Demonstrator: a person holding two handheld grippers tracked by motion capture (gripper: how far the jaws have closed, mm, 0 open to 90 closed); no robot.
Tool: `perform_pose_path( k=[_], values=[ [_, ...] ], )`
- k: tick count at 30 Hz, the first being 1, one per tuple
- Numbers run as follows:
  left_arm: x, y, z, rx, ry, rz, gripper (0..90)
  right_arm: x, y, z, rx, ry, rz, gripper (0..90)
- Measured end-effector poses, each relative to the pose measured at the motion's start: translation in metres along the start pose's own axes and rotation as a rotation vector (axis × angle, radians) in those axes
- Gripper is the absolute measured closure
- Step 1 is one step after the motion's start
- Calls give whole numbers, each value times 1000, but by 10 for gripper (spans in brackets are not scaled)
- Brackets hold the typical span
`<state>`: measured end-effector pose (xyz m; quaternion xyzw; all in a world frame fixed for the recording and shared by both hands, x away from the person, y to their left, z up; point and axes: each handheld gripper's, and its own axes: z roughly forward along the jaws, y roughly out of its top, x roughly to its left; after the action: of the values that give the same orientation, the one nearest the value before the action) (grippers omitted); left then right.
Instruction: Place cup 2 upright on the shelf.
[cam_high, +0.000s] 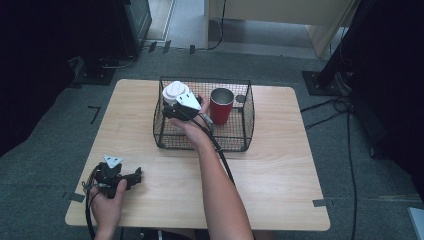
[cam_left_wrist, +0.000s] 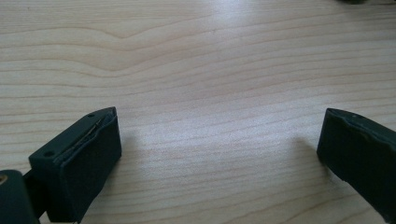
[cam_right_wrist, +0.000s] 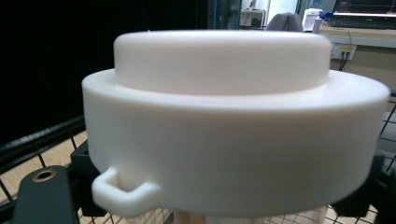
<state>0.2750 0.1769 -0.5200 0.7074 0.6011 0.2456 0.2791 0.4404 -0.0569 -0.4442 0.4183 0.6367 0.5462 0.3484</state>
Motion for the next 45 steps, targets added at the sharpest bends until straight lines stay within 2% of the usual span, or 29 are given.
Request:
perform_pose_path(
  k=[9,16,23,29,35,37,45],
  values=[
    [0,0,0,0,-1,0,4,-2,-3,2,35,3,-7,156],
    [0,0,0,0,-1,-1,4,-5,-2,-1,54,39,-23,155],
    [0,0,0,0,-1,-1,4,-10,0,-8,78,77,-64,141],
    [0,0,0,0,-1,-1,5,-12,1,-12,78,89,-69,103],
    [0,0,0,0,-2,0,4,-14,4,-15,78,122,-72,60],
    [0,0,0,0,-2,0,4,-14,4,-16,73,121,-91,52],
    [0,0,0,0,-1,0,5,-19,13,-23,42,130,-85,40]
  ],
)
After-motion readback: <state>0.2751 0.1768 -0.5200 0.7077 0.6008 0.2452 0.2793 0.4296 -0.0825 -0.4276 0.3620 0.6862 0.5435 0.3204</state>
